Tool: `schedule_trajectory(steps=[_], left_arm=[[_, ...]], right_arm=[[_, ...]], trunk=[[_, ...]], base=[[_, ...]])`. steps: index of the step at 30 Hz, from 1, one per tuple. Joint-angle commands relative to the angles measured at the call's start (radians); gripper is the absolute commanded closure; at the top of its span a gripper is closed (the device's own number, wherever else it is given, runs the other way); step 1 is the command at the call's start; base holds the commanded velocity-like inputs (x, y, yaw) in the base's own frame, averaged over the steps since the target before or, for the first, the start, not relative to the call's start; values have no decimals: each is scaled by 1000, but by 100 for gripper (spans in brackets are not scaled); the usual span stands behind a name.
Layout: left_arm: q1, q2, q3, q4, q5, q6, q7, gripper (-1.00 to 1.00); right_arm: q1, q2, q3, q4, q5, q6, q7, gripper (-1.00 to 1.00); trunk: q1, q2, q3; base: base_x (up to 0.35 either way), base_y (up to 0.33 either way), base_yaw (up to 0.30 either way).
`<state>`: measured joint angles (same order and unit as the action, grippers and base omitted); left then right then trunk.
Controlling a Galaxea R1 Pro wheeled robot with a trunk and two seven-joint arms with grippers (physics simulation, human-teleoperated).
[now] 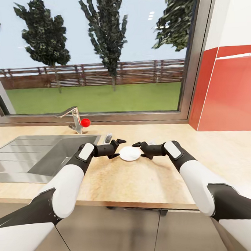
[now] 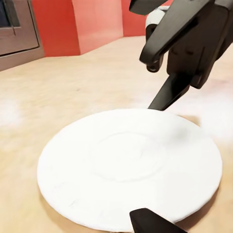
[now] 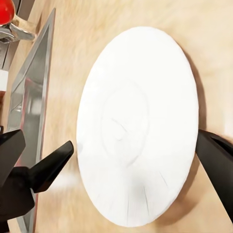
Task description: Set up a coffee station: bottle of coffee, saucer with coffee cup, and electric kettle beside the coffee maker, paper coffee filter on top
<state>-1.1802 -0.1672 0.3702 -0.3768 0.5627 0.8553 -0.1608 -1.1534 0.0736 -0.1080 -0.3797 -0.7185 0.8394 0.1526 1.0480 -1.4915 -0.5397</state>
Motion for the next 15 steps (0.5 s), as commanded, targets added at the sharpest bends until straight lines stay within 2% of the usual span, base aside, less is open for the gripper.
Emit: schedule_trajectory(steps=[1,4,7,15], left_arm=[[-1,-1,8,-1,-9,5,-2,-100],[-1,0,7,-1,-9,4,12,-100],[-1,3,10,-1,-9,-11,53,-100],[-1,6,13,0,-9,-23,72,-100]], right_arm=[[0,1,-5,1,21,6,2,-100],[0,2,-5,1,21,6,2,-100],[0,3,-4,1,21,6,2,-100],[0,3,-5,0,21,6,2,-100]], trunk=[[0,-1,-1],[0,-1,-1],[0,-1,-1],[0,-1,-1]], base=[[0,0,0],[0,0,0],[0,0,0],[0,0,0]])
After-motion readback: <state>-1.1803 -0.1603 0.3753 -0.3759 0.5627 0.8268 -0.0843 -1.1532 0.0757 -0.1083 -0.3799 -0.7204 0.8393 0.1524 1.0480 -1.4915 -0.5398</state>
